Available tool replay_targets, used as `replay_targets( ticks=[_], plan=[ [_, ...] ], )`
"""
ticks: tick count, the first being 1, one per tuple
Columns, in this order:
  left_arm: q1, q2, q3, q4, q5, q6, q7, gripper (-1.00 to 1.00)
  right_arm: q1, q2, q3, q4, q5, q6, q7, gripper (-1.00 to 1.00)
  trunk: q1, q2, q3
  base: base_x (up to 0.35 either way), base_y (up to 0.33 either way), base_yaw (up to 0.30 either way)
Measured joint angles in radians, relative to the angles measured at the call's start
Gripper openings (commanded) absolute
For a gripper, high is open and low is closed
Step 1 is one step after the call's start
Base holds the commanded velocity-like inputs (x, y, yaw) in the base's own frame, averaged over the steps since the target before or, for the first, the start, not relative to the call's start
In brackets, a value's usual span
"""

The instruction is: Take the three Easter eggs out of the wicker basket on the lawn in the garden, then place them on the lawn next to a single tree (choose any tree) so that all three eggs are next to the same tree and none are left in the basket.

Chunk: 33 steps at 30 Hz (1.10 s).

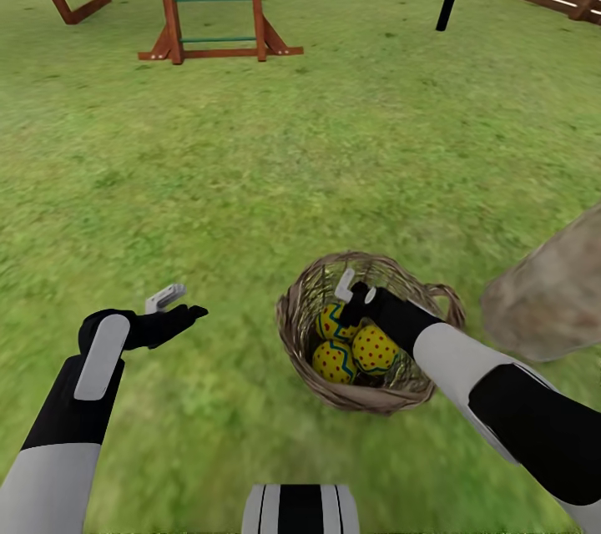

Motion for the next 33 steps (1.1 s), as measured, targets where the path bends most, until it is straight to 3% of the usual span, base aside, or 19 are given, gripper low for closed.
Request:
replay_targets(
  ticks=[11,20,28,33],
  plan=[
    [0.0,0.0,0.0,0.0,0.0,0.0,0.0,1.0,0.0,0.008,-0.002,-0.008,0.002,-0.002,0.003,1.0,0.005,-0.003,-0.043,0.0,0.0,0.0],
    [0.034,0.001,0.002,0.003,0.002,-0.009,0.002,1.0,-0.005,0.007,-0.004,0.002,0.002,0.001,-0.006,1.0,0.005,-0.003,-0.043,0.0,0.0,0.0],
    [0.035,0.002,0.003,0.003,0.002,-0.009,0.002,1.0,-0.005,0.004,-0.005,0.0,0.003,0.0,-0.01,1.0,0.009,-0.005,-0.073,0.0,0.0,0.0],
    [0.035,0.002,0.003,0.003,0.002,-0.009,0.002,1.0,-0.005,0.005,-0.005,0.001,0.005,0.0,-0.028,1.0,0.009,-0.005,-0.073,0.0,0.0,0.0]
  ],
)
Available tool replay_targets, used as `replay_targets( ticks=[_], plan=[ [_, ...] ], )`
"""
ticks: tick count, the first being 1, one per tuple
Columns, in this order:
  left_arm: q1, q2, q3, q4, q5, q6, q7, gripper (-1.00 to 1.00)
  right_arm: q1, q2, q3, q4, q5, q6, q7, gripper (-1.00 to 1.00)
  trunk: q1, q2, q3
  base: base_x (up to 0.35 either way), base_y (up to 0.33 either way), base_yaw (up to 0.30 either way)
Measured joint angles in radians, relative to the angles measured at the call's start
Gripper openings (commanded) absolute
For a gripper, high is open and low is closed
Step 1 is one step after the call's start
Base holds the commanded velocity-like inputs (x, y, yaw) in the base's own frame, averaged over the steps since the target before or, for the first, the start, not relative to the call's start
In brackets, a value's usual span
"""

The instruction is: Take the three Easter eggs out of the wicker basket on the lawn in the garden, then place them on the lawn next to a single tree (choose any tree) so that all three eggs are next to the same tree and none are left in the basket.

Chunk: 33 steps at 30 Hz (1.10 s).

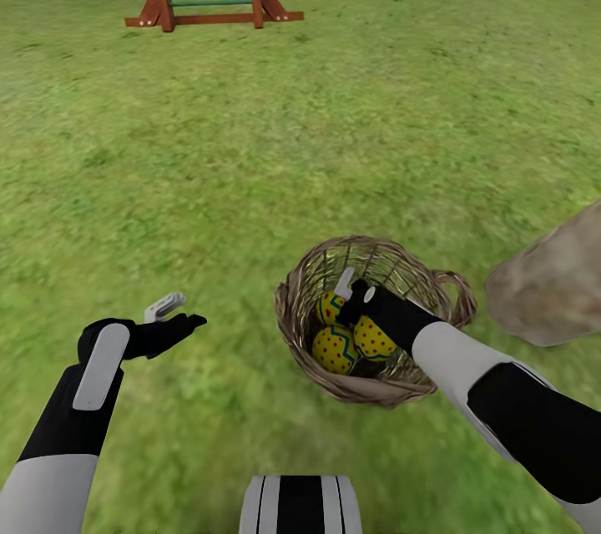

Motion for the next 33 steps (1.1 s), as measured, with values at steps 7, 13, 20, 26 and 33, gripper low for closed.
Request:
replay_targets(
  ticks=[7,13,20,26,33],
  plan=[
    [0.0,0.0,0.0,0.0,0.0,0.0,0.0,1.0,0.001,-0.001,0.0,-0.001,0.001,-0.001,-0.036,1.0,0.001,-0.001,-0.012,0.0,0.0,0.0],
    [0.0,0.0,0.0,0.0,0.0,0.0,0.0,1.0,0.0,0.002,0.002,-0.018,0.007,-0.001,-0.037,1.0,0.004,-0.002,-0.035,0.0,0.0,0.0],
    [0.0,0.001,0.0,0.0,0.0,0.0,0.0,1.0,0.001,0.003,0.001,-0.08,0.005,0.006,-0.035,-1.0,0.006,-0.004,-0.058,0.0,0.0,0.0],
    [0.0,0.002,0.0,0.0,0.0,0.0,-0.001,1.0,0.002,0.002,0.003,-0.084,0.007,0.007,-0.032,-1.0,0.006,-0.004,-0.058,0.0,0.0,0.0],
    [0.0,0.0,0.001,0.0,-0.001,0.0,0.001,1.0,0.002,0.002,0.003,-0.058,0.0,0.008,-0.03,-1.0,0.005,-0.003,-0.046,0.0,0.0,0.0]
  ],
)
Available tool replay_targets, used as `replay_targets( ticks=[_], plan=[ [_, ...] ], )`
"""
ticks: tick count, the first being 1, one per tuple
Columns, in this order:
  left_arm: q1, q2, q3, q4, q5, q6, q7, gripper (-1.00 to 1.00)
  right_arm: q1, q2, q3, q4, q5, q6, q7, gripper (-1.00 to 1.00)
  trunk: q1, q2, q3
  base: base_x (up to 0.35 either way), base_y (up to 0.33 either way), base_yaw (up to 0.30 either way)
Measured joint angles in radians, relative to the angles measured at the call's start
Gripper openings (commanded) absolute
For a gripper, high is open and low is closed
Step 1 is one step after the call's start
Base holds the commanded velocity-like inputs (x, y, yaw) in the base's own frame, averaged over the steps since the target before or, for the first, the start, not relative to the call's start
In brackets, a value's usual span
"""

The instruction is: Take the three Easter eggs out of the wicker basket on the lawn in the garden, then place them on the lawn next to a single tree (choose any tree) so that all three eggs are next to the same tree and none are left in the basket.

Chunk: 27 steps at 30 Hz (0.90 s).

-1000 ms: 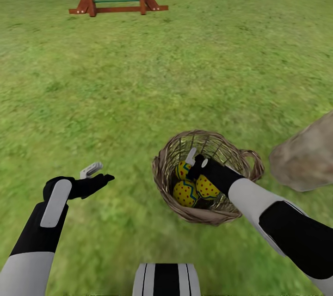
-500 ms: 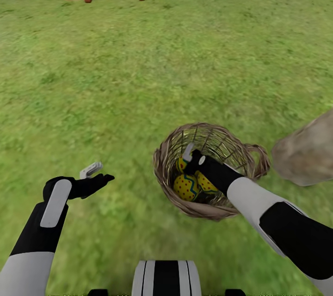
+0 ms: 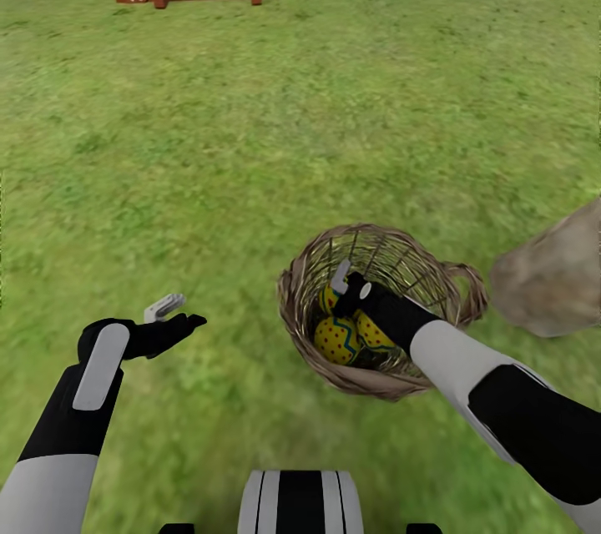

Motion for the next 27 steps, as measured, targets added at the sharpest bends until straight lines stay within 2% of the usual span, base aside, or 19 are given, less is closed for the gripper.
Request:
replay_targets(
  ticks=[6,27],
  plan=[
    [0.0,-0.002,0.001,0.001,0.0,0.0,0.0,1.0,0.0,0.001,0.002,0.06,0.0,-0.001,-0.001,-1.0,-0.003,0.001,0.023,0.0,0.0,0.0],
    [0.0,-0.001,0.001,0.001,-0.003,0.002,0.003,1.0,0.001,0.003,0.003,0.065,0.001,-0.001,-0.002,-1.0,-0.012,0.006,0.104,0.0,0.0,0.0]
  ],
)
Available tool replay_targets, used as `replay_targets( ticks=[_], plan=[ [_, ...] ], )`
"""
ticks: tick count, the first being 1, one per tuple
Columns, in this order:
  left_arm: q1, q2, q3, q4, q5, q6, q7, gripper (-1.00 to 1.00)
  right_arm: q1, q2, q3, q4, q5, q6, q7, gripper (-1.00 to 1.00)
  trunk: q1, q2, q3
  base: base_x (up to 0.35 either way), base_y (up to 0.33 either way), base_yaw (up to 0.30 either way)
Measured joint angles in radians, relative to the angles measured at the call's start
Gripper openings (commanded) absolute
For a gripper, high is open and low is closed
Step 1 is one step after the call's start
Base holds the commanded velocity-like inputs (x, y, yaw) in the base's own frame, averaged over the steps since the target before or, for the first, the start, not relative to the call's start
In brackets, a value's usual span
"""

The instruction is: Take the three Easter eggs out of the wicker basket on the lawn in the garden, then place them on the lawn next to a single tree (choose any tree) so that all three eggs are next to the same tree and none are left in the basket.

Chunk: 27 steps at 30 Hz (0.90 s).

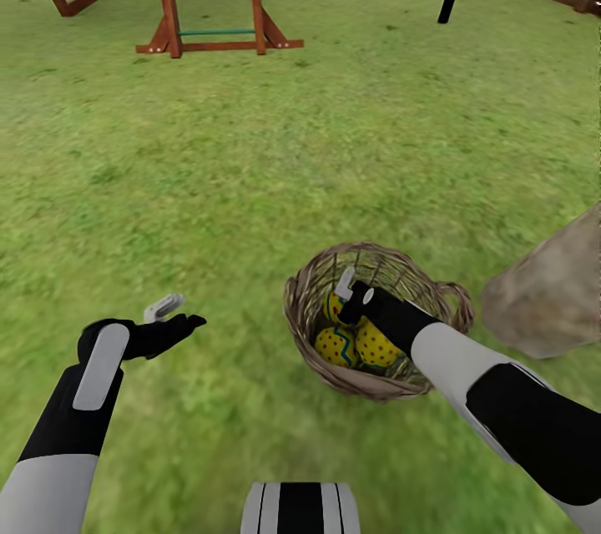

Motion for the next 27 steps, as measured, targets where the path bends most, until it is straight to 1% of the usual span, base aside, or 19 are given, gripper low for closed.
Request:
replay_targets(
  ticks=[4,12,18,27],
  plan=[
    [0.0,0.0,0.001,0.0,0.001,0.0,0.0,1.0,0.0,0.001,0.0,0.001,0.001,0.0,0.0,-1.0,-0.001,0.001,0.015,-0.115,0.073,0.0],
    [0.0,-0.001,0.001,0.0,0.0,0.0,0.0,1.0,0.002,0.006,0.0,0.0,0.002,0.0,0.0,-1.0,-0.005,0.003,0.046,-0.006,0.004,0.0],
    [0.0,0.0,0.001,0.0,0.001,0.0,0.0,1.0,0.004,0.006,0.0,-0.001,0.007,0.0,0.0,-1.0,-0.008,0.004,0.07,-0.228,0.105,0.0],
    [0.0,-0.003,0.001,0.001,0.0,0.0,0.0,1.0,0.009,0.008,0.0,-0.004,0.001,0.0,0.0,-1.0,-0.012,0.006,0.104,-0.024,0.004,0.0]
  ],
)
